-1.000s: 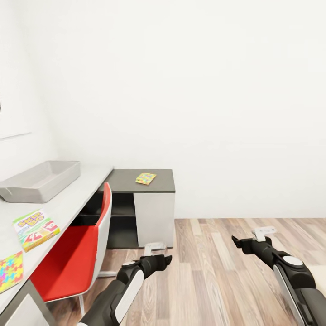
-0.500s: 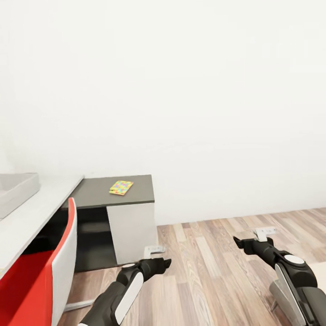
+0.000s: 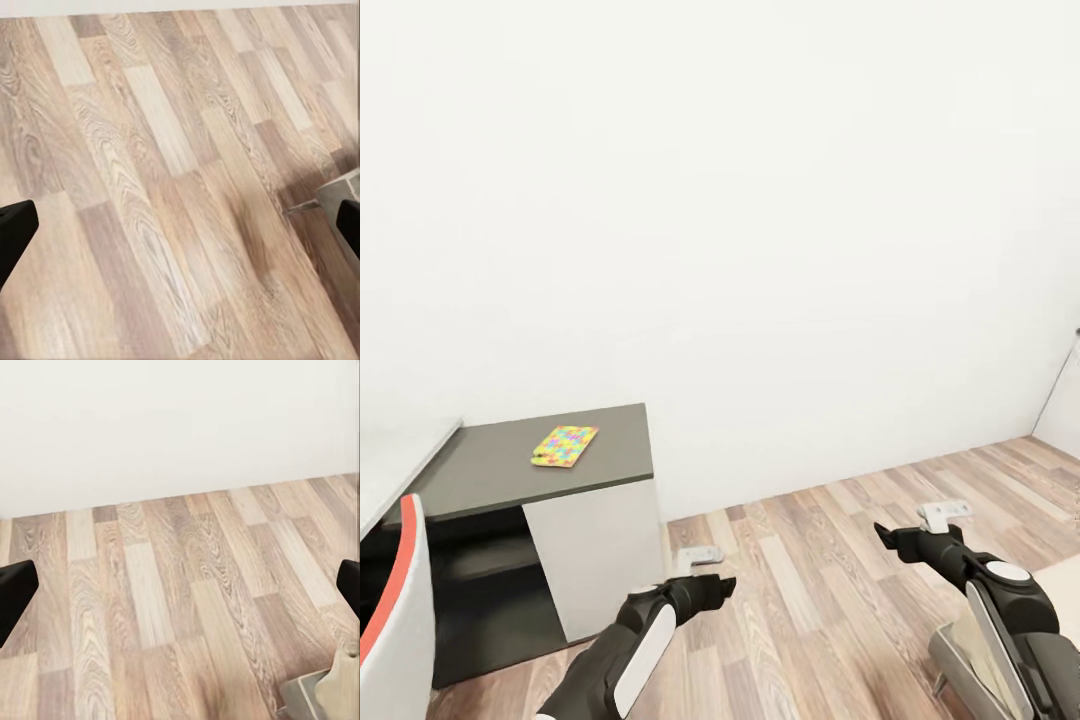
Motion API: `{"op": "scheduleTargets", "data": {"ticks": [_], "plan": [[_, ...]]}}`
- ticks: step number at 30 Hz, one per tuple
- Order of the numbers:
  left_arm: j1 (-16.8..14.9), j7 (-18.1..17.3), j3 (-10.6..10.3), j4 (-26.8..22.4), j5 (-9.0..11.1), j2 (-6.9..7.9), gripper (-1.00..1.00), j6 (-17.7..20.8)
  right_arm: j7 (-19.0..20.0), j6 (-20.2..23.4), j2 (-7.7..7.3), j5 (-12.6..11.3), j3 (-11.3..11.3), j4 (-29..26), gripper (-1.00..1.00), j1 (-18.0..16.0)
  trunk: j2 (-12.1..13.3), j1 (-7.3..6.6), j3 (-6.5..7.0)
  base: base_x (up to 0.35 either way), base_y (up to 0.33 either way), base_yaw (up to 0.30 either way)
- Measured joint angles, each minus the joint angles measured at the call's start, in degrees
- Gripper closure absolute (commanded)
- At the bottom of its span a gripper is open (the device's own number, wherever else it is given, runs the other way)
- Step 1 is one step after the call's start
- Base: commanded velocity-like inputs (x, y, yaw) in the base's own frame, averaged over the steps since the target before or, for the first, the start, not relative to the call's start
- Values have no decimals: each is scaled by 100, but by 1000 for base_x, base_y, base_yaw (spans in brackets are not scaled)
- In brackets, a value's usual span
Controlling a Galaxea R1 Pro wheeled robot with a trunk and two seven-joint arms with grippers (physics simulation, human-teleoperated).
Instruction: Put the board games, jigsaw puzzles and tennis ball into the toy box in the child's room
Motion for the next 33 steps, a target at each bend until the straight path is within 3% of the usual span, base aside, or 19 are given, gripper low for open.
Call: {"op": "scheduleTargets", "data": {"ticks": [33], "plan": [[-9,76,-10,34,-13,1,-100,1,-10,-21,-17,13,30,-119,-100,49,0,0,0,345,57,-294]]}}
